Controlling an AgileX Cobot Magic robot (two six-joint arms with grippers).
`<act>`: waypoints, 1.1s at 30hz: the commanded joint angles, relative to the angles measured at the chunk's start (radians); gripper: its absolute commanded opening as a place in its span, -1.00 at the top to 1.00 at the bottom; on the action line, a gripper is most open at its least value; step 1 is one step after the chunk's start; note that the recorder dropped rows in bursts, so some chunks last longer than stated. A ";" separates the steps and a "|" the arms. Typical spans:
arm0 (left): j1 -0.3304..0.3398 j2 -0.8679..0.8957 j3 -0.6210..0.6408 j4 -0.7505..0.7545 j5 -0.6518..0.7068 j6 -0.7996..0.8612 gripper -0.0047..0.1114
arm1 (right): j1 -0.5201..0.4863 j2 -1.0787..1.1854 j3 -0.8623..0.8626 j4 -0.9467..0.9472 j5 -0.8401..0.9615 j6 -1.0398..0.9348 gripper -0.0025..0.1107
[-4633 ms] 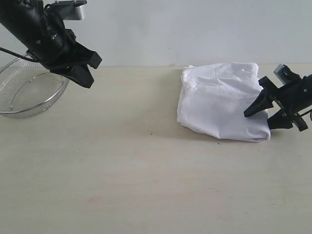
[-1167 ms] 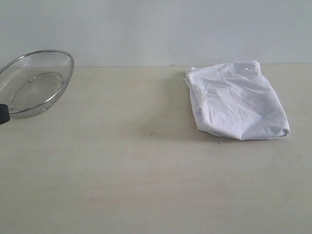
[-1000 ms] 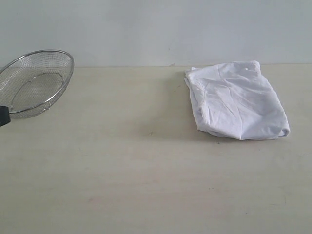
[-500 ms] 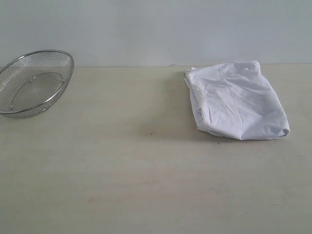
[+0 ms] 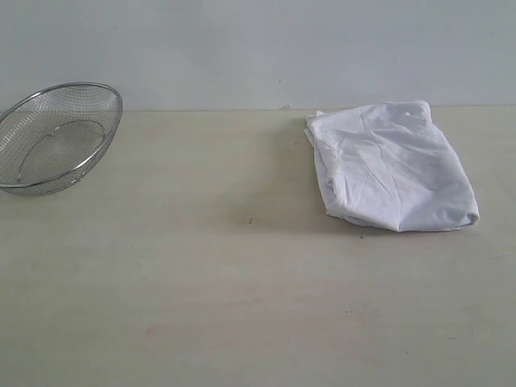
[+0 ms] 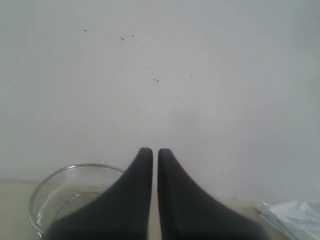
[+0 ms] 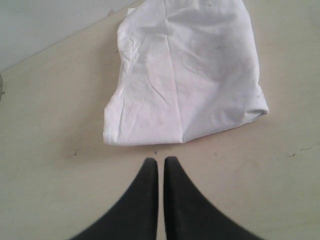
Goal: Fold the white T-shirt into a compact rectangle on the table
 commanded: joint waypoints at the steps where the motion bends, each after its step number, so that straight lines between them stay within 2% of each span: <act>1: 0.001 -0.004 0.004 -0.011 0.107 0.044 0.84 | -0.001 -0.007 0.003 0.006 -0.007 -0.009 0.96; 3: 0.001 -0.004 0.004 -0.010 0.227 0.096 0.84 | -0.001 -0.007 0.003 0.006 -0.007 -0.009 0.96; 6: 0.001 -0.004 0.004 0.006 0.286 0.077 0.84 | -0.001 -0.007 0.003 0.006 -0.007 -0.009 0.96; 10: 0.001 -0.004 0.004 0.344 0.376 -0.310 0.84 | -0.001 -0.007 0.003 0.006 -0.007 -0.009 0.96; 13: 0.001 -0.004 0.004 0.460 0.435 -0.444 0.84 | -0.001 -0.007 0.003 0.006 -0.007 -0.009 0.96; 33: 0.001 -0.004 0.004 0.438 0.447 -0.439 0.84 | -0.001 -0.007 0.003 0.006 -0.007 -0.009 0.96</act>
